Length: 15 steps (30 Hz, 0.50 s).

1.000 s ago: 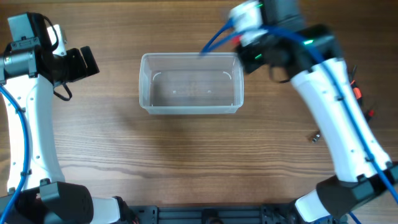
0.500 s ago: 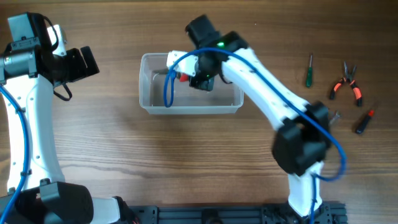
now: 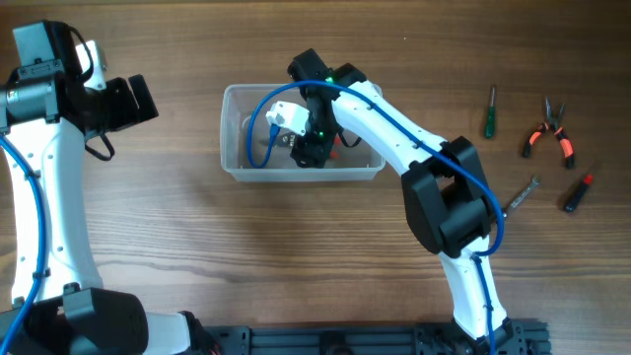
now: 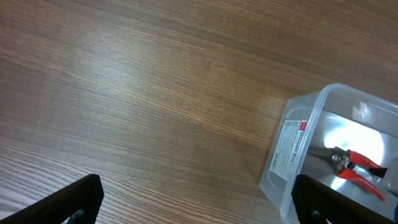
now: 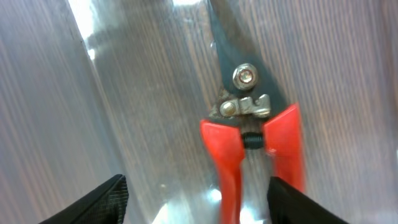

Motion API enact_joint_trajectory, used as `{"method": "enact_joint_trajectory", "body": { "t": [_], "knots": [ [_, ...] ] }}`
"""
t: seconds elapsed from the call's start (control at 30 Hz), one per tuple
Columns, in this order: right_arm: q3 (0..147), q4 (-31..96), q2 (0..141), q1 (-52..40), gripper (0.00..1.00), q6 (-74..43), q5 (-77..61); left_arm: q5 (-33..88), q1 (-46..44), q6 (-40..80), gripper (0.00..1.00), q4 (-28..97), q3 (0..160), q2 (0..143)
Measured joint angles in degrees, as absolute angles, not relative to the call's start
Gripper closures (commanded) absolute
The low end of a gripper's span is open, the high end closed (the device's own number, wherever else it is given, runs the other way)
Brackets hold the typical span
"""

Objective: Pack container
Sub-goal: 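Carry the red shears with the right gripper and drop into container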

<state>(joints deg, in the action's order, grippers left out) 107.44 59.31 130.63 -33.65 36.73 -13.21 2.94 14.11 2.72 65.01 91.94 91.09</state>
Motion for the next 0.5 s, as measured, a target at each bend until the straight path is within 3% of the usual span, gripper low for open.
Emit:
{"method": "enact_joint_trajectory", "body": {
  "t": [0.1, 0.2, 0.27, 0.37, 0.47, 0.5],
  "knots": [
    [110.72, 63.02, 128.9, -33.58, 0.23, 28.53, -9.28, 3.09, 14.11, 2.72, 0.0, 65.17, 91.94, 91.09],
    [114.04, 64.07, 122.19, -32.53, 0.04, 17.98, -1.13, 3.09, 14.11, 2.72, 0.0, 65.19, 91.94, 91.09],
    [115.11, 64.99, 113.95, -29.85, 0.01, 9.61, 5.15, 3.09, 14.11, 2.72, 0.0, 65.19, 91.94, 91.09],
    [117.49, 71.0, 100.64, -19.59, 0.0, -5.93, 11.18, 3.11, 14.11, 2.72, 0.0, 65.19, 91.94, 91.09],
    [118.28, 82.46, 93.27, -4.64, 0.0, -22.11, 14.41, 3.09, 14.11, 2.72, 0.0, 65.21, 91.94, 91.09],
    [118.28, 83.68, 93.03, -3.42, 0.0, -26.55, 14.44, 3.09, 14.11, 2.72, 0.0, 65.21, 91.94, 91.09]
  ]
}}
